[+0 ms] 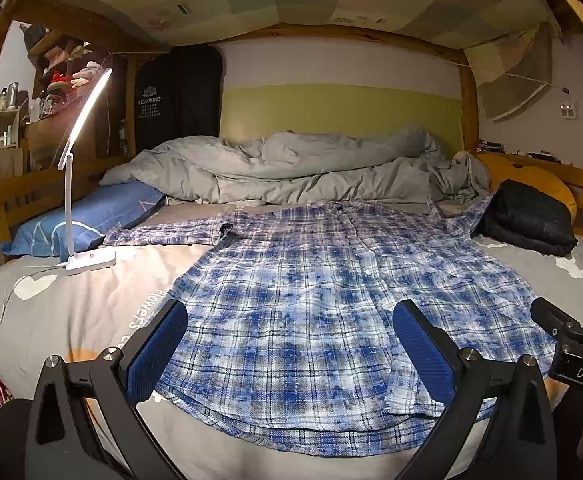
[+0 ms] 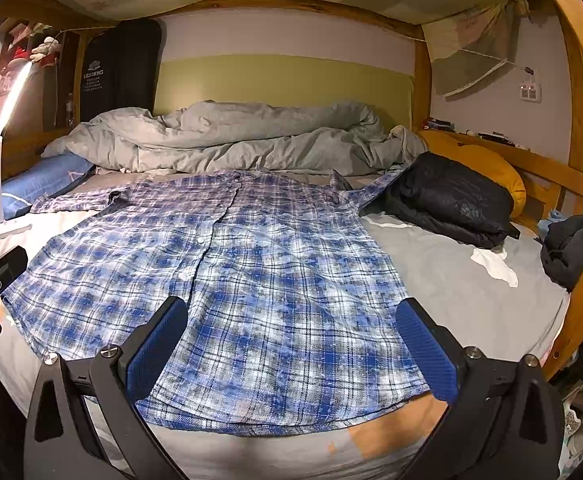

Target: Fold large clothes

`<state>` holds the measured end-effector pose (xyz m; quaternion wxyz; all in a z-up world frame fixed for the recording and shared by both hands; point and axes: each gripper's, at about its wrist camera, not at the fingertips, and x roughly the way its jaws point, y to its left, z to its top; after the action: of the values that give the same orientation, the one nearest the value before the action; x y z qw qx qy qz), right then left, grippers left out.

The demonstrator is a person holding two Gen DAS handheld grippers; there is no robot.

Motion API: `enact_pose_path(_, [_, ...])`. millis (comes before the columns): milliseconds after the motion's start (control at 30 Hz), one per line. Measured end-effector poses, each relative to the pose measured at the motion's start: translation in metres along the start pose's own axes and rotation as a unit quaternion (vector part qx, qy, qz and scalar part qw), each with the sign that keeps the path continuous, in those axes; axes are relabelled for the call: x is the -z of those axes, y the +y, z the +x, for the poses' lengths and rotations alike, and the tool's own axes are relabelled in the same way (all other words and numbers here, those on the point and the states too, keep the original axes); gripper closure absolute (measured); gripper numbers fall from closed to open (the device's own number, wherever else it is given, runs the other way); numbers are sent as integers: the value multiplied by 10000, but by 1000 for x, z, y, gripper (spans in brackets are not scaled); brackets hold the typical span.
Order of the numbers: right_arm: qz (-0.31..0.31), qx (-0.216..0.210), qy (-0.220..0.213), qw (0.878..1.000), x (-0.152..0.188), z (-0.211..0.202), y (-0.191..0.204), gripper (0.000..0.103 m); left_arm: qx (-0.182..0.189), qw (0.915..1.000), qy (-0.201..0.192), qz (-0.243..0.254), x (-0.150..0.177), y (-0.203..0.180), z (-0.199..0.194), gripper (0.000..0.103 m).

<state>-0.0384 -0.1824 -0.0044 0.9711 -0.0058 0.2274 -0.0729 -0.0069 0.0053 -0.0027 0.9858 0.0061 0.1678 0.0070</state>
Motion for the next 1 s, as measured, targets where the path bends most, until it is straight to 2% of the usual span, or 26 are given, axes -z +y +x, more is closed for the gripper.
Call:
enact_pose_path(400, [11, -7, 45, 10000, 1, 2, 2, 0, -24, 9999, -125, 27, 2, -3, -3, 0])
enact_pose_path(1000, [20, -22, 114, 9999, 3, 7, 4, 0, 20, 10000, -74, 56, 5, -3, -1, 0])
